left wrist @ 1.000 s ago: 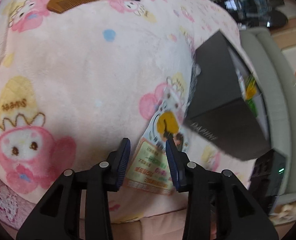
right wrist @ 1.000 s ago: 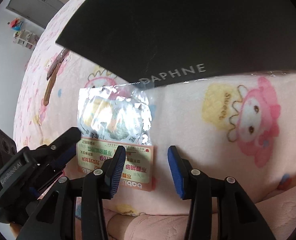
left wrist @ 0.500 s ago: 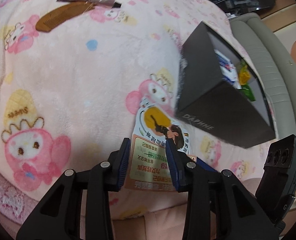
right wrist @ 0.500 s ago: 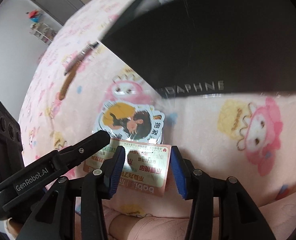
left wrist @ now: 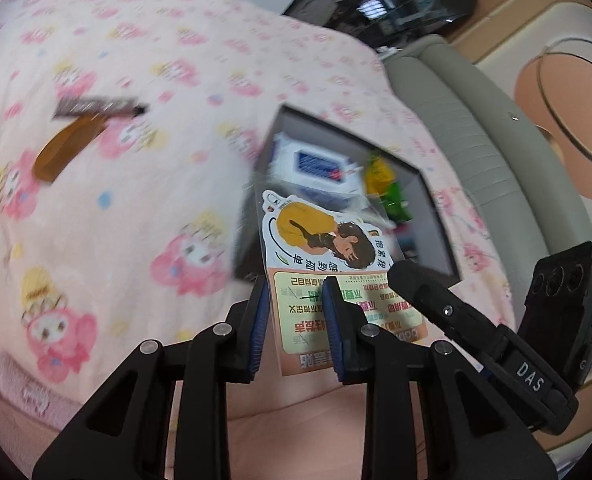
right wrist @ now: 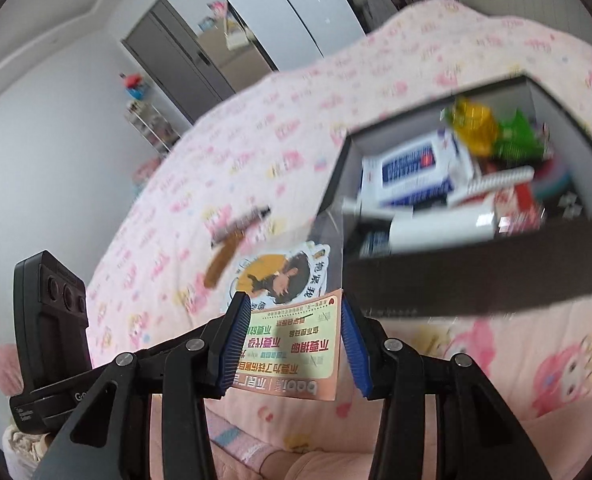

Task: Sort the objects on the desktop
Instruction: 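Lower the sticker card into the black box with the right tool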

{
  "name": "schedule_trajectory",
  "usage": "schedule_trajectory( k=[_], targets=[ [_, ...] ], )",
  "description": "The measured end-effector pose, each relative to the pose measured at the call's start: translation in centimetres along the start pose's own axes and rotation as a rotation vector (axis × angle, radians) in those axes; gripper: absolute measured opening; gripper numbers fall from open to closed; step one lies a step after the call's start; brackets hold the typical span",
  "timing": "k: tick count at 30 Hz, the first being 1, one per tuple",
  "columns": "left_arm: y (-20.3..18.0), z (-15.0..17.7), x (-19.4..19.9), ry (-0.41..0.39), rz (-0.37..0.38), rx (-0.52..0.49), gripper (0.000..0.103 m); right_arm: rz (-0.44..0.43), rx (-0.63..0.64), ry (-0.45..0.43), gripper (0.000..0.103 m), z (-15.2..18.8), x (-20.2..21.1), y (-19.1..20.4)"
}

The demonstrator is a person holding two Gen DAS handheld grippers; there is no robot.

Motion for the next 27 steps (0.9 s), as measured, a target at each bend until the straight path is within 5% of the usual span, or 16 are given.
schedule_trajectory(
  k=[4,14,27],
  targets=[
    [-4.4,-2.8,-2.3,0.0,0.024,-0.066,0.026,0.027,-0.007,-0.046,0.042,-3.6,0.5,-1.3],
    [-13.7,-6.2,-11.7,0.083,0.062,-0.174,0.026,0.209,-0.134,-0.109,0.042,-9.3,3.8,-12.2],
    [-13.1,-4.9,-17.7,0.193,-0.001,-0.138,0.026,0.343,-0.143,-0.078,0.04,-9.1,0.9,-15.8]
  ],
)
Point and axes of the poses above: each gripper's, at about its wrist camera, not at the fingertips, and x roughly against the way its jaws point, y to its left, z to its underside, the point moved 10 cm from there along -x, roughly the way its jaws point, and after that the axes turned 11 degrees about -z, right-handed, at the moved point
